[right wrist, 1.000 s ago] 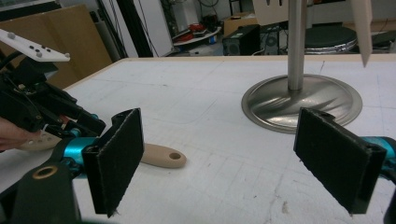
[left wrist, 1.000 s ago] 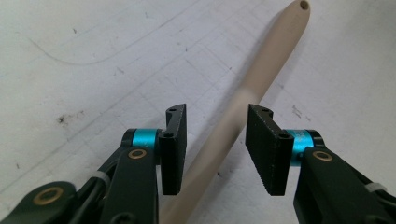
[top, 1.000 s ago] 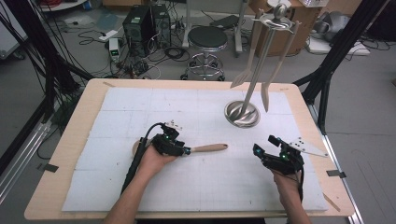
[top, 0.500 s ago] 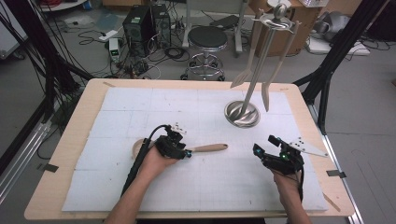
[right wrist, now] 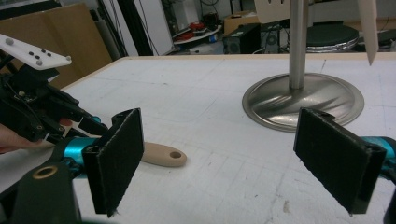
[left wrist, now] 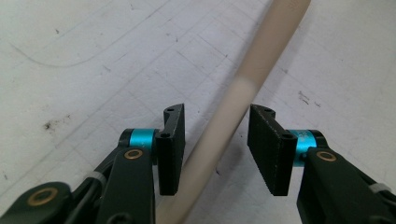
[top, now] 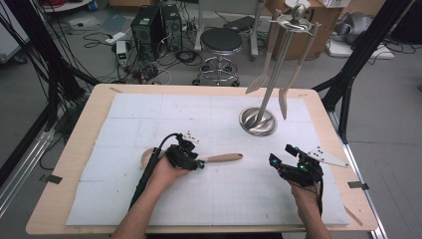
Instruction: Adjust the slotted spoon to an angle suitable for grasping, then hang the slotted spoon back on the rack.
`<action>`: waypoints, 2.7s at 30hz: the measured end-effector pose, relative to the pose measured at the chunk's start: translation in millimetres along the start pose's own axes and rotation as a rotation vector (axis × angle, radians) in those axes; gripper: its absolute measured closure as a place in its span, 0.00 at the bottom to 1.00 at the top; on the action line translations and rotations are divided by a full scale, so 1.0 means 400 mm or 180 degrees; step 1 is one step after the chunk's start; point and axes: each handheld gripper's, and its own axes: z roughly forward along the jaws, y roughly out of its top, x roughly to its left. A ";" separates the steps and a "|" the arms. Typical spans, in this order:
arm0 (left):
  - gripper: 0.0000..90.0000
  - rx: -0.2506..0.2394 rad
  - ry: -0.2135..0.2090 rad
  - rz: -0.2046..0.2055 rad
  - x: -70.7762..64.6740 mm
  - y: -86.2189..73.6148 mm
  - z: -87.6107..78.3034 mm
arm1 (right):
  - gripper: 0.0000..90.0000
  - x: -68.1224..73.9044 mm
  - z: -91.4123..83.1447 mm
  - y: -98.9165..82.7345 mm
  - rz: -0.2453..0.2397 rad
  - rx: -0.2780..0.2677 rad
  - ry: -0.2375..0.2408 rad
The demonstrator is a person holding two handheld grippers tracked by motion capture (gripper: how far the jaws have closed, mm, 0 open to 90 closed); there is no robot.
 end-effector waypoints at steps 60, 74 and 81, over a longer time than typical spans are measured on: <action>0.87 -0.0507 0.0111 -0.0192 0.004 -0.037 -0.011 | 0.18 -0.003 0.006 -0.003 0.0022 0.0027 0.0006; 0.87 -0.1172 -0.0393 -0.0495 -0.021 0.050 -0.030 | 0.18 -0.007 -0.001 -0.001 0.0084 0.0004 0.0018; 0.87 -0.1481 -0.0697 -0.0546 -0.039 0.127 -0.049 | 0.18 -0.014 -0.008 0.001 0.0086 -0.0043 0.0011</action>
